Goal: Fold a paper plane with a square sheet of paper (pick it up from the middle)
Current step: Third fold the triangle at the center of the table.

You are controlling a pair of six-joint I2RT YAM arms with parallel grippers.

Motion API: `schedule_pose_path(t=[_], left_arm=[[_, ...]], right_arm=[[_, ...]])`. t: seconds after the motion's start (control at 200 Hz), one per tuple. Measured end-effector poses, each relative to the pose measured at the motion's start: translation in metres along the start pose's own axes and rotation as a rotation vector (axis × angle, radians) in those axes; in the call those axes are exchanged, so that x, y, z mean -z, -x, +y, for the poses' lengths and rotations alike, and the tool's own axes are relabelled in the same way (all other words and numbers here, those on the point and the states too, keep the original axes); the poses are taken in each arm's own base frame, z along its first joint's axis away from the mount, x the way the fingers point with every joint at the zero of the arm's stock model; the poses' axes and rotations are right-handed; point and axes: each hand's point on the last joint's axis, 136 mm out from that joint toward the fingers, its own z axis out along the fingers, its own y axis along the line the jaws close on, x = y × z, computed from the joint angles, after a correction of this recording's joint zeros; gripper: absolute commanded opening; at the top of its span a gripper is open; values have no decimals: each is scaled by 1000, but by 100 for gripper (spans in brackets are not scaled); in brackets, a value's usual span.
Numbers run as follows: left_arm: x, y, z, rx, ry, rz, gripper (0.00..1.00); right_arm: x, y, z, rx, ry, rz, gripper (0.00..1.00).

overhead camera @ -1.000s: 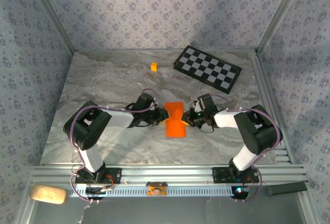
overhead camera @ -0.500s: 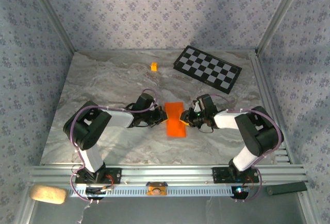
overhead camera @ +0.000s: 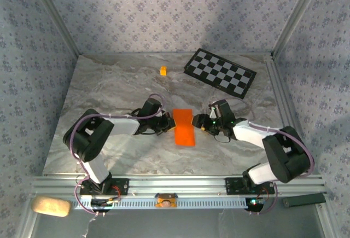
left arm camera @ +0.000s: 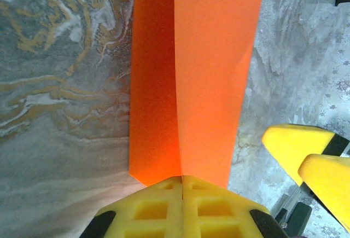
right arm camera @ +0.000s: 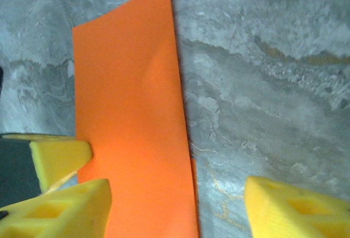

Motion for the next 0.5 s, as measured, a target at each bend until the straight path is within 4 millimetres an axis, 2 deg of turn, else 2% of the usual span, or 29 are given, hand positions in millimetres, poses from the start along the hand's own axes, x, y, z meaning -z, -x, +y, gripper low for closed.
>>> schedule_pose_path(t=[0.135, 0.375, 0.5], left_arm=[[10, 3, -4, -7, -1, -14, 0], [13, 0, 3, 2, 34, 0, 0], [16, 0, 0, 9, 28, -5, 0]], right_arm=[[10, 6, 3, 77, -3, -33, 71], [10, 5, 2, 219, -14, -36, 70], [12, 1, 3, 308, -22, -43, 70]])
